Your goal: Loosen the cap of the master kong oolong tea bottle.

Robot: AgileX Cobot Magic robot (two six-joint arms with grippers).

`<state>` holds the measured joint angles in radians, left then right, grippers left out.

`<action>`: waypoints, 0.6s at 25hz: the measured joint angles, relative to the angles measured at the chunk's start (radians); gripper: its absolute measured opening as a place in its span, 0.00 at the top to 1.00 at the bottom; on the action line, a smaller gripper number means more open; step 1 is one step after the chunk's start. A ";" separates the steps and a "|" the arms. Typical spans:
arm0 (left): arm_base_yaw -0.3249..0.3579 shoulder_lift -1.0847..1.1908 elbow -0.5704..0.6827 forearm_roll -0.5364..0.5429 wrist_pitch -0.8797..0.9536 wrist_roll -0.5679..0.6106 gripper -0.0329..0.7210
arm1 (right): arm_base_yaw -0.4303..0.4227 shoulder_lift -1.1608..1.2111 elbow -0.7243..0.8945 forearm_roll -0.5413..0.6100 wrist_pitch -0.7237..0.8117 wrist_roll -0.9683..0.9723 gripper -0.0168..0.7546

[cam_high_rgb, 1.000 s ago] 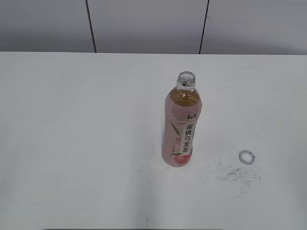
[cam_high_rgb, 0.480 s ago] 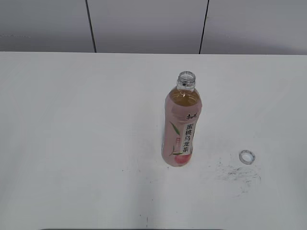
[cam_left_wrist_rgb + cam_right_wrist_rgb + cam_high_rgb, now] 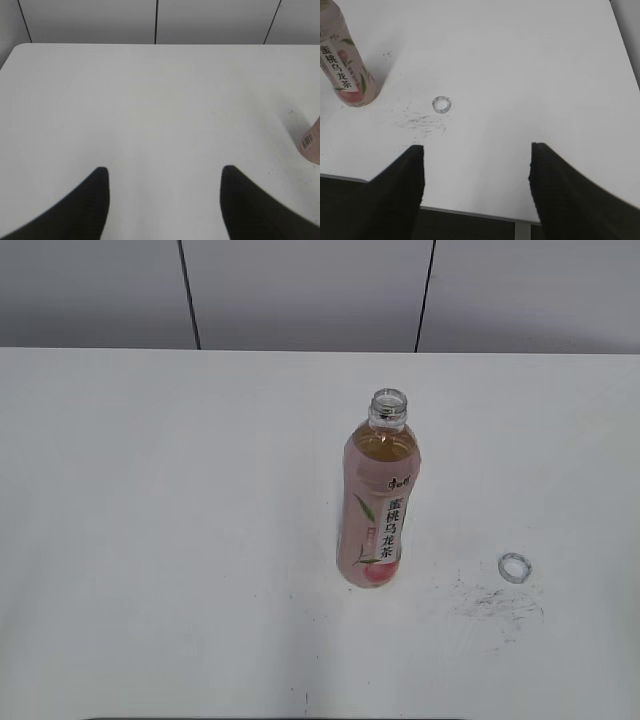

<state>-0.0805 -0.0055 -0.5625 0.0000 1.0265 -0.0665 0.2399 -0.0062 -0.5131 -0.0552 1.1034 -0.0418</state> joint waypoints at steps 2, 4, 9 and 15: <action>0.008 0.000 0.000 0.000 0.000 0.000 0.39 | -0.013 0.000 0.000 -0.001 0.000 0.000 0.33; 0.030 -0.001 0.000 0.000 0.000 0.000 0.39 | -0.068 0.000 0.000 -0.001 -0.002 0.000 0.33; 0.076 -0.001 0.000 0.000 0.000 0.000 0.40 | -0.196 0.000 0.000 -0.001 -0.003 0.000 0.33; 0.074 -0.001 0.000 0.000 0.000 0.000 0.40 | -0.199 0.000 0.000 -0.001 -0.005 0.000 0.33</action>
<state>-0.0069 -0.0063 -0.5625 0.0000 1.0265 -0.0665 0.0408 -0.0062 -0.5131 -0.0563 1.0981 -0.0418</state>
